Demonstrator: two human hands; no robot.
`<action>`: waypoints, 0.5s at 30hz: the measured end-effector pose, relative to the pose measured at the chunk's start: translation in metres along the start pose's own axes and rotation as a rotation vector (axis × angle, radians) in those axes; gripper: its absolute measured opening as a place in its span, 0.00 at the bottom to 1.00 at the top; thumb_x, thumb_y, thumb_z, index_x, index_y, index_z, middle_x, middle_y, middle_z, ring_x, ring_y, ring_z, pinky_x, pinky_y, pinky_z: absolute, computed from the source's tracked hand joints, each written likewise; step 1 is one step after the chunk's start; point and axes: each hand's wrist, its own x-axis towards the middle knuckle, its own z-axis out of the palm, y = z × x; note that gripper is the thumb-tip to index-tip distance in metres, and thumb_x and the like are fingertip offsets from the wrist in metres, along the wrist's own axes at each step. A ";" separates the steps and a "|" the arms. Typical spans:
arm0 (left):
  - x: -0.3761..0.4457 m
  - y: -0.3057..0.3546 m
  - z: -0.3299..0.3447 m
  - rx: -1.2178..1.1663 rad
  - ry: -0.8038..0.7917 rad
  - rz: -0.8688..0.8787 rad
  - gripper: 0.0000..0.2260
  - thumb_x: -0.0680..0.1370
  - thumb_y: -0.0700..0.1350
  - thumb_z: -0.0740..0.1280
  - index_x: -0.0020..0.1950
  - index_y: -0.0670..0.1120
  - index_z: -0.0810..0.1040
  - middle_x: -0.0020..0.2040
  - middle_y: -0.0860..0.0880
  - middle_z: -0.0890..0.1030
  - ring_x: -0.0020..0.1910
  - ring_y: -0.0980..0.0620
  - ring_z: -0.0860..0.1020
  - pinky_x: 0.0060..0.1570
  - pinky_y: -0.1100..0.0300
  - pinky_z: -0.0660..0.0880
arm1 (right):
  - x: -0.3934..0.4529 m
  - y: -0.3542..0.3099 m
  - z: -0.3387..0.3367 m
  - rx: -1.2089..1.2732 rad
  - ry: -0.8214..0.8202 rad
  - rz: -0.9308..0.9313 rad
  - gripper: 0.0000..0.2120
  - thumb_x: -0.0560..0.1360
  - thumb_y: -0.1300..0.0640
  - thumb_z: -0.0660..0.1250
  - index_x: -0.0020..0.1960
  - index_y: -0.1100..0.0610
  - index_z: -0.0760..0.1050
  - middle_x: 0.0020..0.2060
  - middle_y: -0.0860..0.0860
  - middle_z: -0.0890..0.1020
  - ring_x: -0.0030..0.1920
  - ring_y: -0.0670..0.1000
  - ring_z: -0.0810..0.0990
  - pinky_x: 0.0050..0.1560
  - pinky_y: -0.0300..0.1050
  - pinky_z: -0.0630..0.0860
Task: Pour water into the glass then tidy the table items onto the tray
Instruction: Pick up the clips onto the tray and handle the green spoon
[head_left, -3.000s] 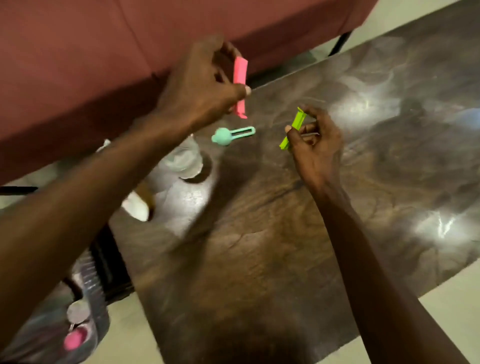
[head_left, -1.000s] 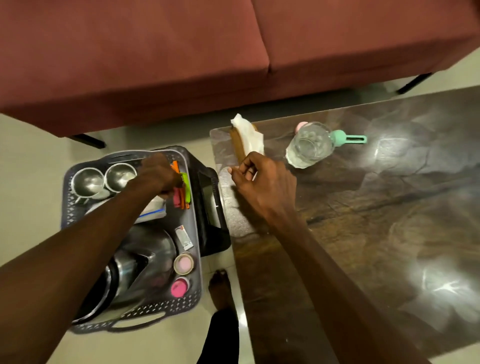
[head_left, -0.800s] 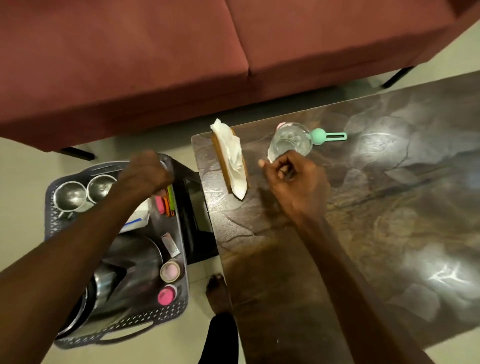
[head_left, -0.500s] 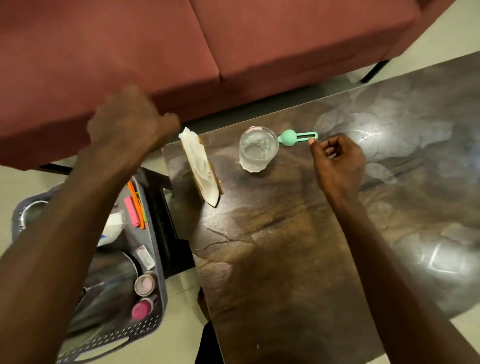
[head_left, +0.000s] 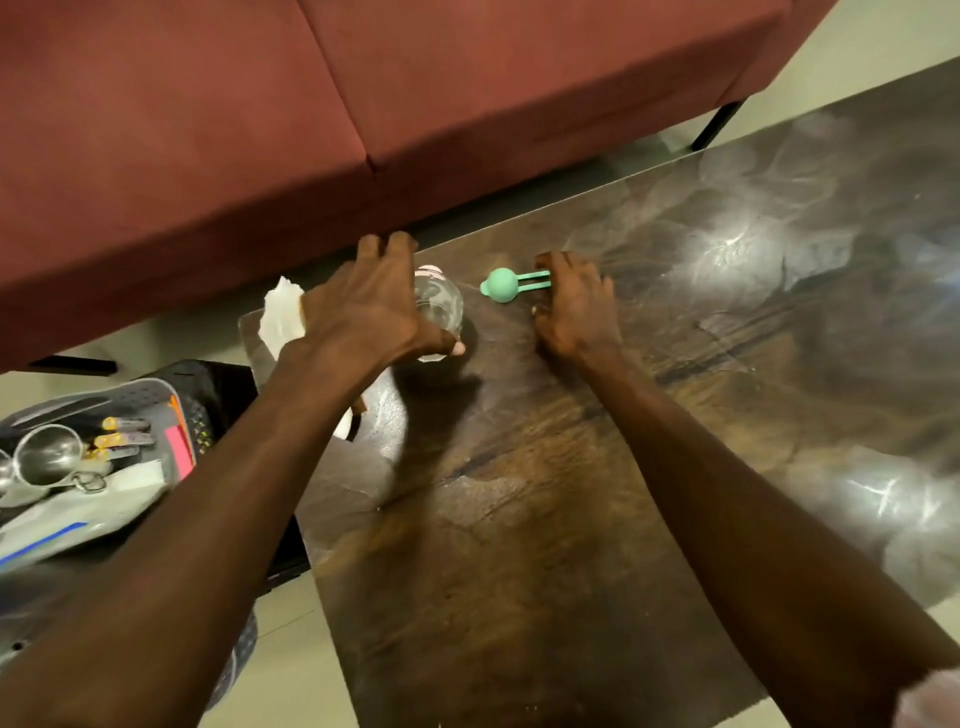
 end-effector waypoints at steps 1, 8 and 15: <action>0.001 0.001 0.002 0.006 -0.001 -0.013 0.51 0.57 0.64 0.79 0.73 0.50 0.61 0.69 0.46 0.67 0.65 0.40 0.73 0.57 0.47 0.72 | 0.002 0.002 0.001 -0.007 -0.006 -0.020 0.25 0.74 0.61 0.67 0.70 0.54 0.68 0.65 0.55 0.75 0.65 0.58 0.71 0.64 0.51 0.66; -0.003 0.004 0.010 -0.024 -0.017 -0.123 0.51 0.57 0.64 0.80 0.73 0.48 0.62 0.68 0.45 0.69 0.64 0.41 0.73 0.62 0.42 0.72 | 0.012 0.011 0.006 -0.075 -0.052 -0.089 0.26 0.76 0.59 0.66 0.73 0.54 0.65 0.67 0.54 0.73 0.68 0.56 0.69 0.67 0.53 0.63; -0.006 0.006 0.022 -0.056 0.048 -0.159 0.49 0.61 0.63 0.78 0.74 0.45 0.61 0.71 0.44 0.68 0.68 0.40 0.70 0.68 0.43 0.66 | 0.019 0.013 0.013 -0.119 -0.013 -0.179 0.23 0.77 0.53 0.68 0.71 0.53 0.68 0.65 0.53 0.74 0.65 0.55 0.71 0.64 0.52 0.63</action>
